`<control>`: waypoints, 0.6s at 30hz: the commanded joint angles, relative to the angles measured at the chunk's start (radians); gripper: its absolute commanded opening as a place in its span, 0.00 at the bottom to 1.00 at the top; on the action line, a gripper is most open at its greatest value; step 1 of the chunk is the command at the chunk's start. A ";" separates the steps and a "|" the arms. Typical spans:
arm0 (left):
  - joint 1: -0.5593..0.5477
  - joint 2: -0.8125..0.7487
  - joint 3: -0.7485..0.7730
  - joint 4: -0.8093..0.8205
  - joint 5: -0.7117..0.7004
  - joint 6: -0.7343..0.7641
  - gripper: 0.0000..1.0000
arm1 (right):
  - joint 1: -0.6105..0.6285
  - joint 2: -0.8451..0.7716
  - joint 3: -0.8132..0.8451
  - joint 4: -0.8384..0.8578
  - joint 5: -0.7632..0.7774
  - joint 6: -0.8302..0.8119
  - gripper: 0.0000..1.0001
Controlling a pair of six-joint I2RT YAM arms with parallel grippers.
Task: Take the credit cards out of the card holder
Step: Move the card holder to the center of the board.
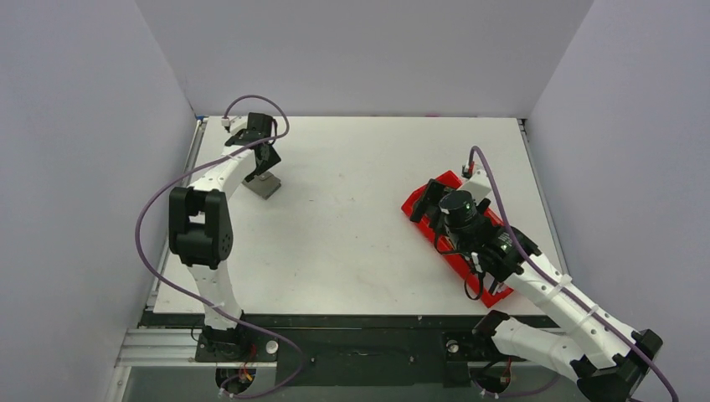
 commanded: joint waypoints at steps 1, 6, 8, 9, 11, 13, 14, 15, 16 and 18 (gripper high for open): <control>0.031 0.074 0.101 0.029 -0.016 -0.014 0.58 | -0.008 -0.050 -0.018 0.002 -0.003 0.004 0.97; 0.046 0.165 0.154 0.022 0.000 -0.013 0.51 | -0.009 -0.063 -0.028 -0.016 0.004 0.005 0.97; 0.048 0.194 0.171 0.013 -0.002 -0.014 0.48 | -0.009 -0.066 -0.031 -0.016 0.007 0.005 0.97; 0.050 0.202 0.175 0.009 0.003 -0.015 0.47 | -0.009 -0.068 -0.031 -0.016 0.008 0.006 0.97; 0.058 0.223 0.182 0.004 0.013 -0.021 0.45 | -0.010 -0.069 -0.034 -0.018 0.008 0.009 0.97; 0.062 0.234 0.178 0.014 0.022 -0.021 0.44 | -0.009 -0.070 -0.037 -0.019 0.006 0.013 0.97; 0.064 0.238 0.177 0.018 0.025 -0.019 0.43 | -0.010 -0.071 -0.041 -0.019 0.005 0.014 0.97; 0.065 0.244 0.177 0.018 0.034 -0.019 0.43 | -0.010 -0.070 -0.042 -0.020 0.004 0.014 0.97; 0.069 0.248 0.177 0.018 0.045 -0.019 0.42 | -0.010 -0.070 -0.045 -0.020 0.002 0.015 0.97; 0.074 0.258 0.175 0.022 0.059 -0.019 0.41 | -0.009 -0.069 -0.048 -0.019 0.000 0.016 0.97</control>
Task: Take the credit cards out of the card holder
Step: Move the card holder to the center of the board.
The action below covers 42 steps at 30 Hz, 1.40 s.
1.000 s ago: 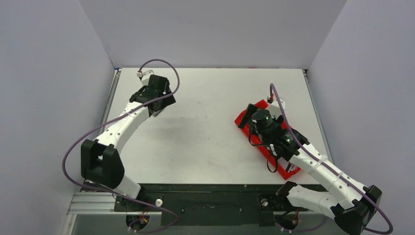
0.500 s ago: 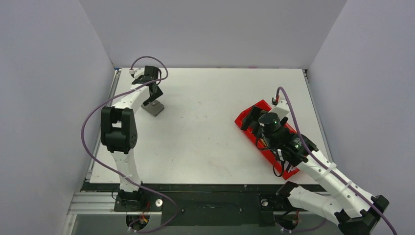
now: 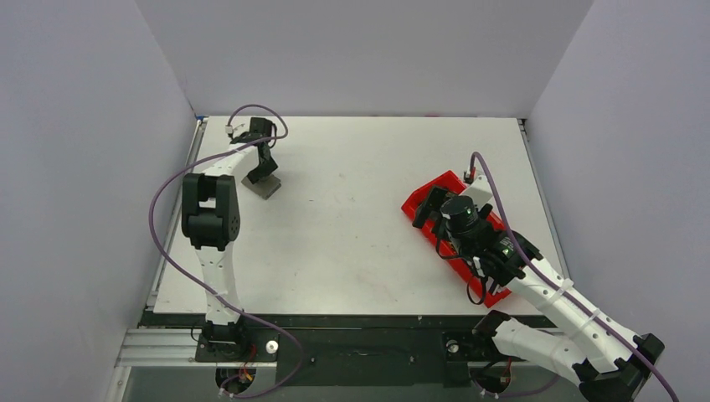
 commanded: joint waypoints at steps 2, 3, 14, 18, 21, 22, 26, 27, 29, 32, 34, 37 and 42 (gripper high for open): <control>0.023 0.019 0.032 0.035 0.051 -0.011 0.39 | -0.008 -0.015 -0.011 0.001 0.003 0.012 0.97; 0.027 0.021 0.027 0.044 0.057 -0.010 0.37 | -0.008 -0.013 -0.011 0.001 0.002 0.013 0.96; 0.029 0.007 -0.026 0.085 0.124 0.001 0.12 | -0.009 -0.008 -0.021 0.002 -0.012 0.024 0.96; 0.020 -0.037 -0.060 0.089 0.137 0.016 0.01 | -0.009 -0.004 -0.028 0.009 -0.019 0.028 0.96; 0.005 -0.074 -0.094 0.092 0.140 0.024 0.00 | -0.007 0.002 -0.040 0.027 -0.026 0.032 0.96; -0.007 -0.098 -0.116 0.094 0.142 0.026 0.00 | -0.006 0.008 -0.043 0.031 -0.029 0.033 0.96; -0.052 -0.182 -0.193 0.085 0.139 0.027 0.00 | -0.007 0.024 -0.050 0.048 -0.035 0.035 0.95; -0.061 -0.200 -0.207 0.083 0.139 0.025 0.00 | -0.006 0.026 -0.051 0.053 -0.036 0.034 0.95; -0.092 -0.249 -0.259 0.081 0.146 0.017 0.00 | -0.005 0.036 -0.054 0.063 -0.039 0.032 0.95; -0.158 -0.340 -0.351 0.079 0.147 0.001 0.00 | -0.005 0.050 -0.066 0.083 -0.044 0.030 0.95; -0.209 -0.395 -0.410 0.083 0.158 -0.020 0.00 | -0.005 0.060 -0.074 0.097 -0.051 0.027 0.95; -0.321 -0.465 -0.480 0.084 0.162 -0.061 0.00 | -0.005 0.078 -0.082 0.113 -0.061 0.023 0.95; -0.494 -0.554 -0.578 0.079 0.164 -0.170 0.00 | -0.006 0.109 -0.086 0.137 -0.070 0.012 0.95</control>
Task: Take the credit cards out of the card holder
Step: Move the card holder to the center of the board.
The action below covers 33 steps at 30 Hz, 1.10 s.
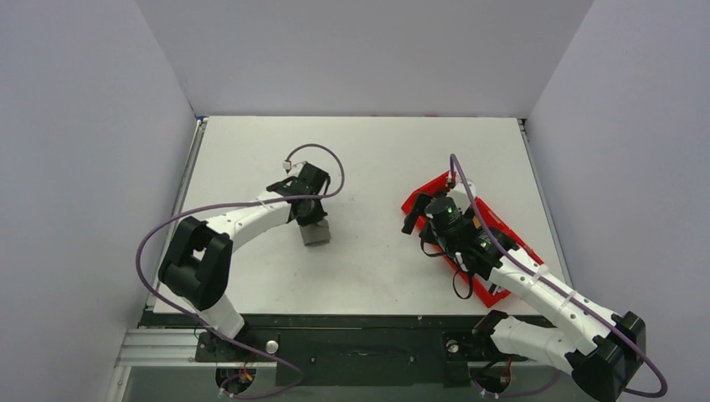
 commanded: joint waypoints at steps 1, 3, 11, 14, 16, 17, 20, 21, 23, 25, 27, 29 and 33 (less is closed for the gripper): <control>-0.146 -0.096 -0.052 0.007 0.008 -0.113 0.00 | -0.006 0.022 -0.008 0.061 -0.006 -0.014 0.95; -0.211 -0.106 -0.065 0.006 0.005 -0.150 0.00 | -0.005 0.028 -0.014 0.067 -0.007 -0.016 0.95; -0.360 -0.063 -0.055 0.013 0.019 -0.186 0.00 | -0.001 0.050 -0.050 0.098 -0.021 -0.010 0.95; -0.370 -0.056 -0.054 0.025 0.046 -0.176 0.06 | 0.004 0.056 -0.062 0.111 -0.026 -0.007 0.95; -0.371 -0.064 -0.047 0.026 0.051 -0.166 0.19 | 0.013 0.071 -0.063 0.117 -0.024 -0.007 0.95; -0.371 -0.076 -0.039 0.021 0.050 -0.156 0.23 | 0.022 0.086 -0.059 0.118 -0.022 -0.005 0.95; -0.366 -0.104 -0.022 0.005 0.043 -0.128 0.37 | 0.050 0.122 -0.044 0.118 -0.009 -0.003 0.95; -0.362 -0.120 -0.021 -0.005 0.044 -0.114 0.39 | 0.067 0.140 -0.034 0.118 0.000 -0.003 0.95; -0.344 -0.151 -0.023 -0.026 0.042 -0.099 0.41 | 0.096 0.173 -0.014 0.118 0.014 -0.002 0.94; -0.309 -0.191 -0.050 -0.042 0.044 -0.088 0.42 | 0.126 0.217 0.010 0.116 0.026 0.002 0.93; -0.251 -0.247 -0.101 -0.042 0.063 -0.080 0.42 | 0.158 0.271 0.041 0.116 0.029 0.005 0.91; -0.182 -0.305 -0.163 -0.023 0.097 -0.063 0.40 | 0.189 0.331 0.079 0.115 0.028 0.006 0.88; -0.084 -0.358 -0.243 -0.003 0.181 -0.021 0.31 | 0.242 0.449 0.164 0.108 0.022 -0.001 0.79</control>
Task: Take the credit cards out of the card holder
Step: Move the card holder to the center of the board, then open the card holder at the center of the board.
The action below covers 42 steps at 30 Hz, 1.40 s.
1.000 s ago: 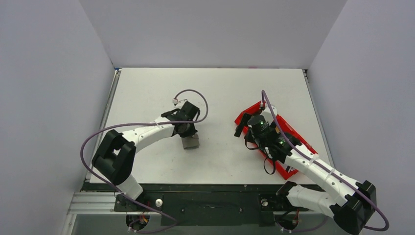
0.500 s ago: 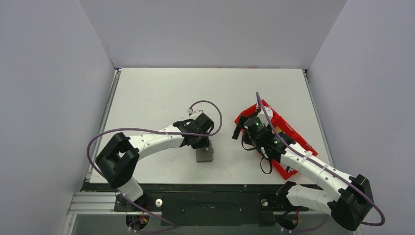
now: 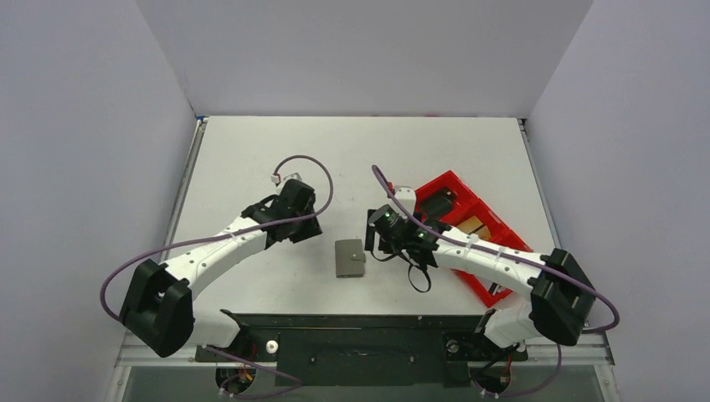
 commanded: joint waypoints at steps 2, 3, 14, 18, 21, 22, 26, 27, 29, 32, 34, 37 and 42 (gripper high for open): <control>0.086 -0.042 -0.081 0.040 0.144 0.059 0.25 | 0.070 0.142 0.136 0.015 0.026 -0.008 0.75; 0.091 -0.036 -0.100 0.064 0.158 0.056 0.23 | 0.085 0.182 0.168 0.008 0.025 -0.012 0.74; 0.103 -0.003 -0.223 0.239 0.367 -0.045 0.08 | 0.145 0.399 0.332 -0.036 -0.011 -0.021 0.51; 0.103 0.018 -0.251 0.283 0.391 -0.070 0.05 | 0.155 0.430 0.343 -0.045 -0.011 -0.009 0.41; 0.103 0.031 -0.257 0.306 0.402 -0.080 0.03 | 0.156 0.450 0.341 -0.056 -0.011 -0.002 0.35; 0.103 0.037 -0.258 0.312 0.403 -0.081 0.03 | 0.156 0.454 0.339 -0.056 -0.011 0.002 0.33; 0.103 0.048 -0.257 0.319 0.406 -0.084 0.02 | 0.160 0.474 0.337 -0.058 -0.011 0.001 0.33; 0.103 0.050 -0.256 0.319 0.404 -0.083 0.02 | 0.161 0.477 0.337 -0.057 -0.010 0.000 0.33; 0.102 0.055 -0.255 0.321 0.403 -0.082 0.01 | 0.164 0.486 0.339 -0.058 -0.008 -0.002 0.33; 0.100 0.072 -0.255 0.332 0.409 -0.084 0.01 | 0.163 0.496 0.339 -0.056 -0.006 -0.003 0.33; 0.095 0.085 -0.253 0.341 0.415 -0.088 0.00 | 0.164 0.498 0.337 -0.054 -0.005 -0.003 0.32; 0.077 0.101 -0.244 0.351 0.418 -0.096 0.00 | 0.164 0.496 0.325 -0.046 -0.009 0.000 0.23; 0.036 0.140 -0.216 0.357 0.406 -0.109 0.00 | 0.163 0.480 0.301 -0.014 -0.026 0.006 0.03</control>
